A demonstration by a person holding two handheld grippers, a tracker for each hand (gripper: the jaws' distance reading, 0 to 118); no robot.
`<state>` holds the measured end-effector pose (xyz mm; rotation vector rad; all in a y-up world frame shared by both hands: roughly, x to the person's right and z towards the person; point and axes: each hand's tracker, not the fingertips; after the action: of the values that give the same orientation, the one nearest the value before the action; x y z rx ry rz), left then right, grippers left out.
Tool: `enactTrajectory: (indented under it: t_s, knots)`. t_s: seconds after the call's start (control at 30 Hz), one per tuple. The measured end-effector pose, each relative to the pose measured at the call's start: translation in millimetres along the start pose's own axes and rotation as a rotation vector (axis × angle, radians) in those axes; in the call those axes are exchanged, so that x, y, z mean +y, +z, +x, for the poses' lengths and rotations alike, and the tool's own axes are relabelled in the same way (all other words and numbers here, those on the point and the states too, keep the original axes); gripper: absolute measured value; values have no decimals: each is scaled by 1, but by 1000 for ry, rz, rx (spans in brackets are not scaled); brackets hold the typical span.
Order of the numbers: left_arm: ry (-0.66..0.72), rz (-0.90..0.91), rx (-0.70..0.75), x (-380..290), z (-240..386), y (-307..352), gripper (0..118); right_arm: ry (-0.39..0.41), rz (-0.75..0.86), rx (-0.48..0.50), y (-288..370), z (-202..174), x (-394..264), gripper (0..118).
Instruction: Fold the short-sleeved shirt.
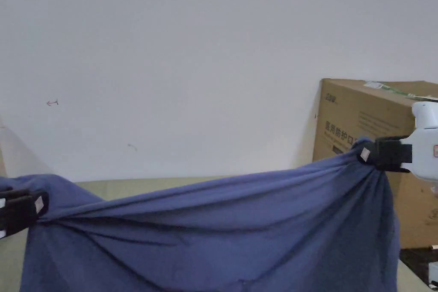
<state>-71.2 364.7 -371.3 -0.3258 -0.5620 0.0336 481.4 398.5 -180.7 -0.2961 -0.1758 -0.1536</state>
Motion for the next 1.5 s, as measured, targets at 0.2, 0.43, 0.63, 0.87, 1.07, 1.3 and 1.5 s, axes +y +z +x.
enactTrajectory:
  t_s: [0.2,0.43,0.63,0.87,1.07,1.3,1.5]
  knots:
    - [23,35,-26,55,4,-27,5,24,43,-64,-13,-2,55,3]
    - [85,80,1,92,1,-80,5,118,70,-147,-70,-11,110,3]
    - [91,113,46,113,-7,-139,5,120,111,-190,-130,-16,143,3]
    - [130,167,76,128,-19,-208,5,155,227,-257,-186,-19,164,3]
    - [112,204,93,102,-20,-258,5,230,263,-291,-230,-8,132,3]
    - [218,-182,94,-32,-39,-318,5,71,-179,-200,-278,38,-50,3]
    - [239,-581,76,-206,-55,-293,5,-21,-657,-126,-245,61,-267,3]
